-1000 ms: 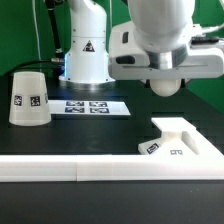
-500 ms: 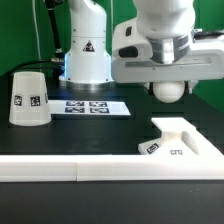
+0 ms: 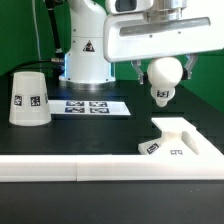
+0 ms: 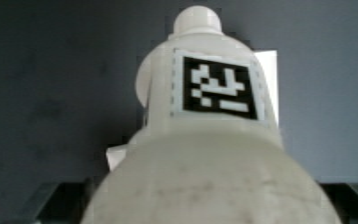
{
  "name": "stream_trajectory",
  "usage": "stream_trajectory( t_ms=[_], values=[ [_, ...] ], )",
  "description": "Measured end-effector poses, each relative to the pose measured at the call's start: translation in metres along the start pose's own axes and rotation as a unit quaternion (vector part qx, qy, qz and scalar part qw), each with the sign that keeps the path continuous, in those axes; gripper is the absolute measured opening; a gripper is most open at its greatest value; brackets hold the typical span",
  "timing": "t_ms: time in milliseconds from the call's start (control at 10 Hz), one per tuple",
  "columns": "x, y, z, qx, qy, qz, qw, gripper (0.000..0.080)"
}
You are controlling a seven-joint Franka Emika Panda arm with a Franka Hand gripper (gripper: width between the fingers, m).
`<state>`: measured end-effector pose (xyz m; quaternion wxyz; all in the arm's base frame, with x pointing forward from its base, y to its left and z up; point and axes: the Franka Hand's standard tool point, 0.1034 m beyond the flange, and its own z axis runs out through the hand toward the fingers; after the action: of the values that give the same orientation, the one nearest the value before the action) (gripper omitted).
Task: Assemble lamp
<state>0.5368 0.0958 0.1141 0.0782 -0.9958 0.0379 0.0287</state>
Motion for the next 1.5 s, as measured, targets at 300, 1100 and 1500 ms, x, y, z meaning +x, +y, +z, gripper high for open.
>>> stream_trajectory(
  t_ms=[300,1100,1500],
  values=[
    [0.007,0.004,0.001,-0.008,0.106,-0.018,0.994,0.0576],
    [0.020,0.009,-0.019,-0.036,0.221,-0.120,0.967,0.0576],
    [0.062,-0.006,-0.038,-0.030,0.233,-0.133,0.963,0.0576]
  ],
)
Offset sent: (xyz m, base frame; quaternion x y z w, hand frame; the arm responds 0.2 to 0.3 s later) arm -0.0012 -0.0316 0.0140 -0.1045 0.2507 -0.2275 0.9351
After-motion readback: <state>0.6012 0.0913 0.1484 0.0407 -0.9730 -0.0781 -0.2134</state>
